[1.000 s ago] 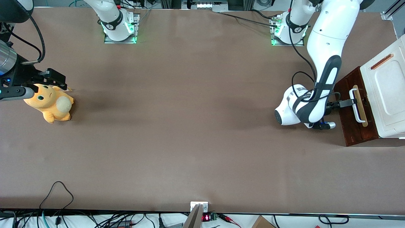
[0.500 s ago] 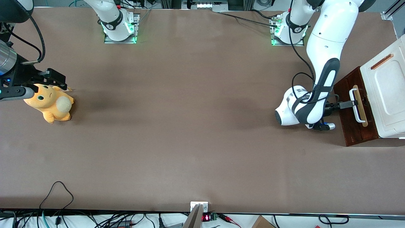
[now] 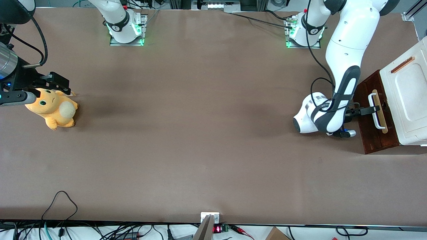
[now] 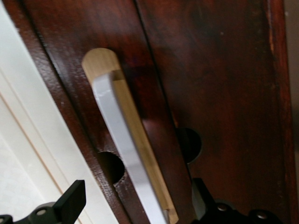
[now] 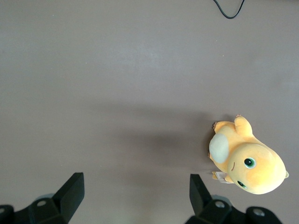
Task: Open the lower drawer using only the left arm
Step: 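Close the left gripper around the white bar handle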
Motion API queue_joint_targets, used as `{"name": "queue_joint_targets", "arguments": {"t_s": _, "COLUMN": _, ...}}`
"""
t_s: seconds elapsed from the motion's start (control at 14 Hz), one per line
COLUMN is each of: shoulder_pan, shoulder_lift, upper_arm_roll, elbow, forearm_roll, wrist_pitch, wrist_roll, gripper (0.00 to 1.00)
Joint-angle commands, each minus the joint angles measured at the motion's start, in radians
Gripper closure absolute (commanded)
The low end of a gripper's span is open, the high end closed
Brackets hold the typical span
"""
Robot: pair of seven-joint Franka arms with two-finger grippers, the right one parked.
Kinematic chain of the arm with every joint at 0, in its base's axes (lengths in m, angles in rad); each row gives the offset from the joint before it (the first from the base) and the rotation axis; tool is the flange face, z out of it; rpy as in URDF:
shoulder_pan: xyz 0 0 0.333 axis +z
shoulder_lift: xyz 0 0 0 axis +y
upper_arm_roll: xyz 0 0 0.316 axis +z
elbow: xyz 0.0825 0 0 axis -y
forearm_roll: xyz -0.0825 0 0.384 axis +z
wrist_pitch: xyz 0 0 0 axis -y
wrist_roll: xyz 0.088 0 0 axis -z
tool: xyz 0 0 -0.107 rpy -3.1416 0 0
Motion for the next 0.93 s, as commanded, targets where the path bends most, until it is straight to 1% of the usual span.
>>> {"name": "queue_joint_targets", "arguments": {"t_s": 0.0, "shoulder_pan": 0.019, "shoulder_lift": 0.02, "upper_arm_roll": -0.005, "elbow": 0.008, "forearm_roll": 0.031, "wrist_pitch": -0.005, "wrist_roll": 0.005, "gripper": 0.0}}
{"name": "queue_joint_targets", "arguments": {"t_s": 0.64, "shoulder_pan": 0.031, "shoulder_lift": 0.014, "upper_arm_roll": -0.003, "elbow": 0.012, "forearm_roll": 0.037, "wrist_pitch": -0.005, "wrist_roll": 0.008, "gripper": 0.06}}
{"name": "queue_joint_targets", "arguments": {"t_s": 0.86, "shoulder_pan": 0.037, "shoulder_lift": 0.012, "upper_arm_roll": -0.003, "elbow": 0.012, "forearm_roll": 0.046, "wrist_pitch": -0.007, "wrist_roll": 0.008, "gripper": 0.07}}
